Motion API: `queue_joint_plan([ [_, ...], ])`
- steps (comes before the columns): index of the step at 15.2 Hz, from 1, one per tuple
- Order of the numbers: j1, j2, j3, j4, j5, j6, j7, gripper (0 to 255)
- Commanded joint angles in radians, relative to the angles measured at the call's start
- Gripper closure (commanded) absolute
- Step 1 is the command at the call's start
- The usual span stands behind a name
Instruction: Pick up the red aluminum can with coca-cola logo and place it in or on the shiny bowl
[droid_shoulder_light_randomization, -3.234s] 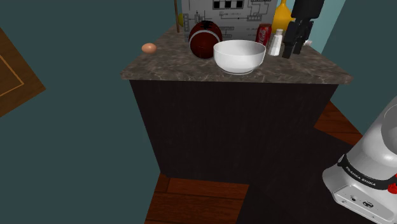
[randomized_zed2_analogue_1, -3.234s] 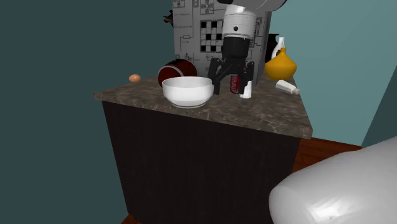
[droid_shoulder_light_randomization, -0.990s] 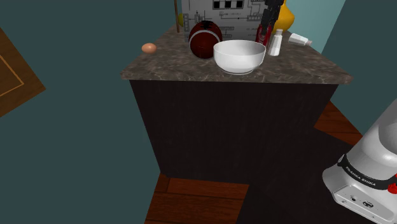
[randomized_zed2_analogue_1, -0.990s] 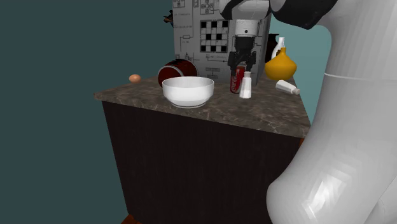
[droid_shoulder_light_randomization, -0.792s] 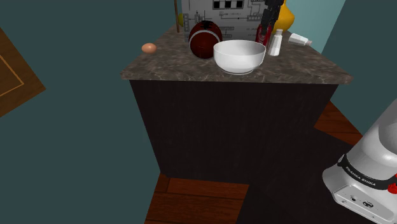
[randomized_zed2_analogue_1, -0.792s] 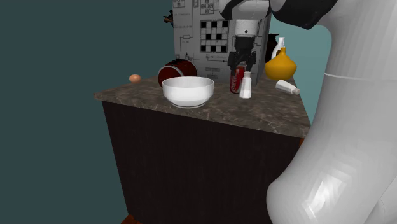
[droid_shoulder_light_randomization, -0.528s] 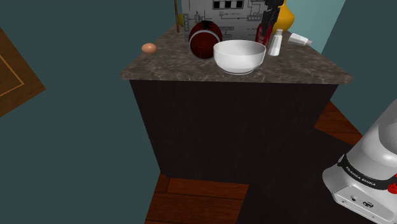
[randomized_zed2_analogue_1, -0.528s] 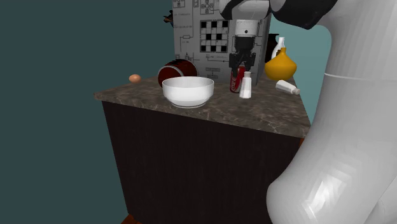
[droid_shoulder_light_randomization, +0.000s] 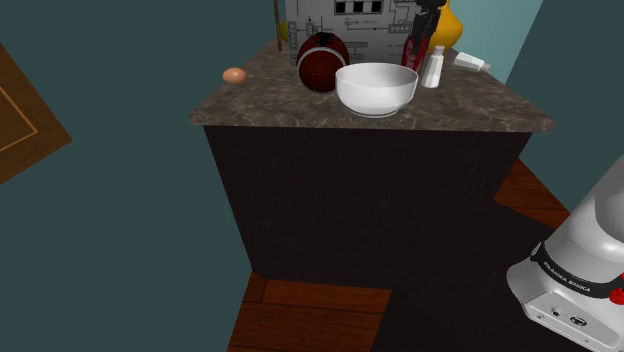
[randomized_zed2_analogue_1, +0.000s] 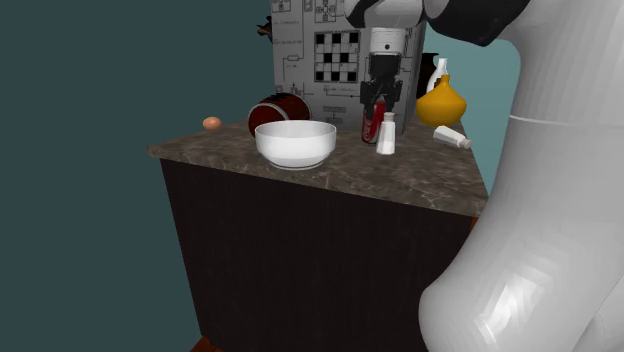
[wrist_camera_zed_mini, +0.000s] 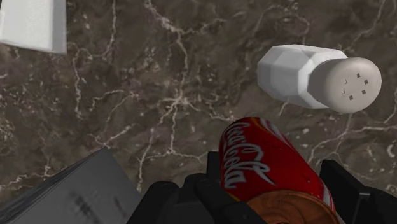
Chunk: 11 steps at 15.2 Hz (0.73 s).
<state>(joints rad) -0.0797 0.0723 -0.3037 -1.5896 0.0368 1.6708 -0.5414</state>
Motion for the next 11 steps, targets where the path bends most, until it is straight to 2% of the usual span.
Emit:
queue_joint_plan([
  [1,-0.001,0.005,-0.001,0.03,0.001,-0.024,-0.001,255],
  [11,-0.011,0.049,-0.006,0.223,0.016,-0.176,-0.007,255],
])
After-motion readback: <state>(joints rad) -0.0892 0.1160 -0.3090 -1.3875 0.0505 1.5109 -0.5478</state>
